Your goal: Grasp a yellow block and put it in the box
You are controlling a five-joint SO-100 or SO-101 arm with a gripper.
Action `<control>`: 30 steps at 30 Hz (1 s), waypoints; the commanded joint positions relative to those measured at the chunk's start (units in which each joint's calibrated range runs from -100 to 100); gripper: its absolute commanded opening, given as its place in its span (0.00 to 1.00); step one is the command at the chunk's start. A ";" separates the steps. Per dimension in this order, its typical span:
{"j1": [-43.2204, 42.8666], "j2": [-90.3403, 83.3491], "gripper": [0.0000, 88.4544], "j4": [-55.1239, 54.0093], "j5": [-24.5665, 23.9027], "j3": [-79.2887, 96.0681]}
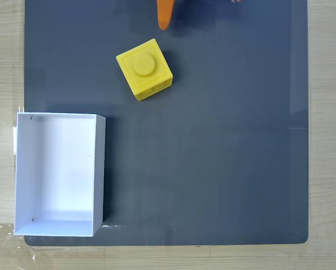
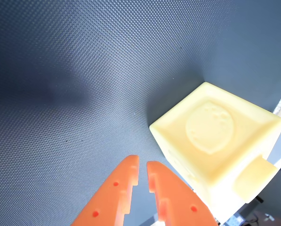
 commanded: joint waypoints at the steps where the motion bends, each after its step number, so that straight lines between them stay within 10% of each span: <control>1: -0.12 -0.25 0.02 0.48 0.24 -0.01; 30: 0.05 2.38 0.02 -2.57 0.14 -0.46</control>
